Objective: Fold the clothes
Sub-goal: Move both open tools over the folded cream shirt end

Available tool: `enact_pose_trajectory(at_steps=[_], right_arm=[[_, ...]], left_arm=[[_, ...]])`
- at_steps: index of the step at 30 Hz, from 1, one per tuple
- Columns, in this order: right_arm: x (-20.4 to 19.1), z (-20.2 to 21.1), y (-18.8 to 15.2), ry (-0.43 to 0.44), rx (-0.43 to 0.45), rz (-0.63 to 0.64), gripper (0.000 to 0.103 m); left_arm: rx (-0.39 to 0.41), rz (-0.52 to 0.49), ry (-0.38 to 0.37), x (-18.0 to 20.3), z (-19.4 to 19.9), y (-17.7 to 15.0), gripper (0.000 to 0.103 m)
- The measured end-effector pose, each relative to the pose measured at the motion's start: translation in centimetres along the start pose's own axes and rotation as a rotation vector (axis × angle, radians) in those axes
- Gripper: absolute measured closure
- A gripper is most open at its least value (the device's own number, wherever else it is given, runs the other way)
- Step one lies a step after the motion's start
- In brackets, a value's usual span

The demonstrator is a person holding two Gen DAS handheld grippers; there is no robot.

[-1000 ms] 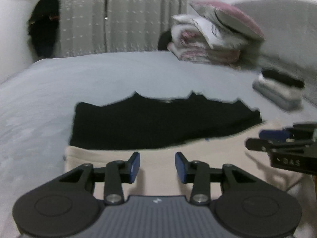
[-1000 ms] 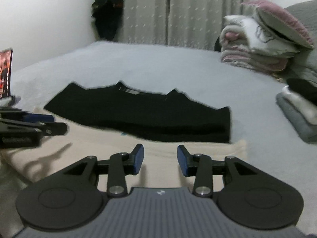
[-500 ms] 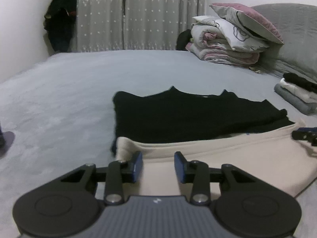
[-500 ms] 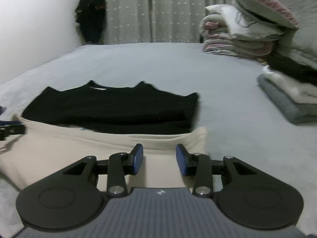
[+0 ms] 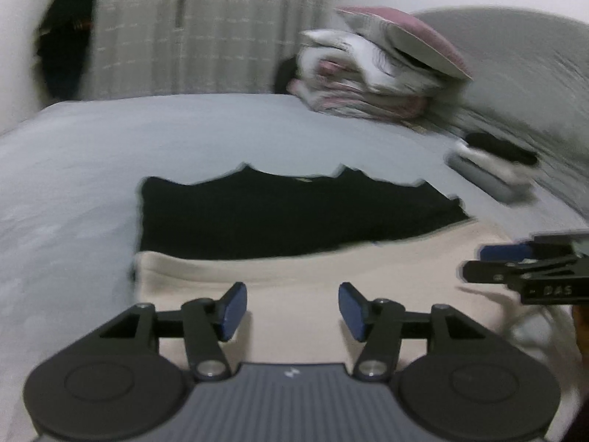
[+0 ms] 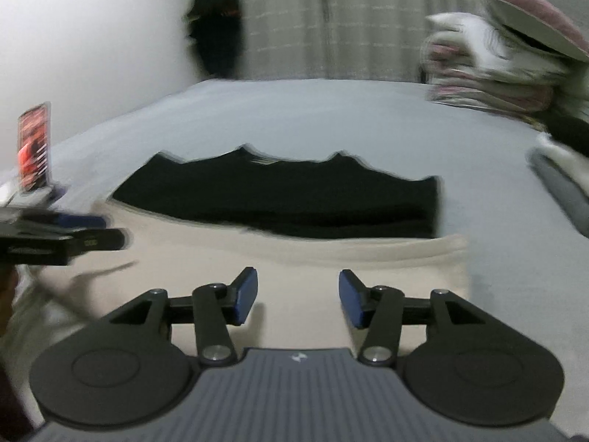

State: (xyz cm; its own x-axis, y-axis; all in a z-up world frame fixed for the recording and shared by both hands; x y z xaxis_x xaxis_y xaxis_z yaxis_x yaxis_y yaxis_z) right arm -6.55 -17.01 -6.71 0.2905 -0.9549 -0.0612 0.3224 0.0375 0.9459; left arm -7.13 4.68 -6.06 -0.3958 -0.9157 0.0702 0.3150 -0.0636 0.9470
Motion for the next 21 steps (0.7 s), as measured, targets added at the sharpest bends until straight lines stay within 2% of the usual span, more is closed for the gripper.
enact_pose_trajectory(at_steps=[5,9,13,21], right_arm=[[-2.7,0.5,-1.0,0.098,-0.02,0.111,0.045],[-3.1,0.3,-1.8,0.106,-0.032,0.157,0.041],[-2.5,0.5,-1.8,0.114,-0.036,0.144,0.036],[-1.4,1.2,-2.2,0.125,-0.034,0.15,0.036]], left_arm=[[-0.031,-0.107,-0.105,2.3,-0.2,-0.9,0.037],[-0.038,-0.173,-0.113,2.9,-0.1,-1.9,0.036],[-0.046,-0.158,-0.125,2.2,0.2,-2.0,0.034],[-0.037,-0.15,-0.152,1.1,1.0,-2.4,0.033]])
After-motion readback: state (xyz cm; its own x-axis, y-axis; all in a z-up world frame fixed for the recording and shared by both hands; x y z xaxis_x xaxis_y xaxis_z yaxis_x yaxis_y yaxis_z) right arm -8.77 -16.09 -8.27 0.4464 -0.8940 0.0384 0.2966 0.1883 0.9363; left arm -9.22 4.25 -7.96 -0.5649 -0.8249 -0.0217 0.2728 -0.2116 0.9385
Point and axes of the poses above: each gripper's, at about its wrist camera, not at the fingertips, and z roughly against the way its jaws point, x to its right, y to its top, the point moved 2 cm from there along -z, roughly the way its jaws point, and after that the axes turned 13 degrees about x, right-handed, at the moved point
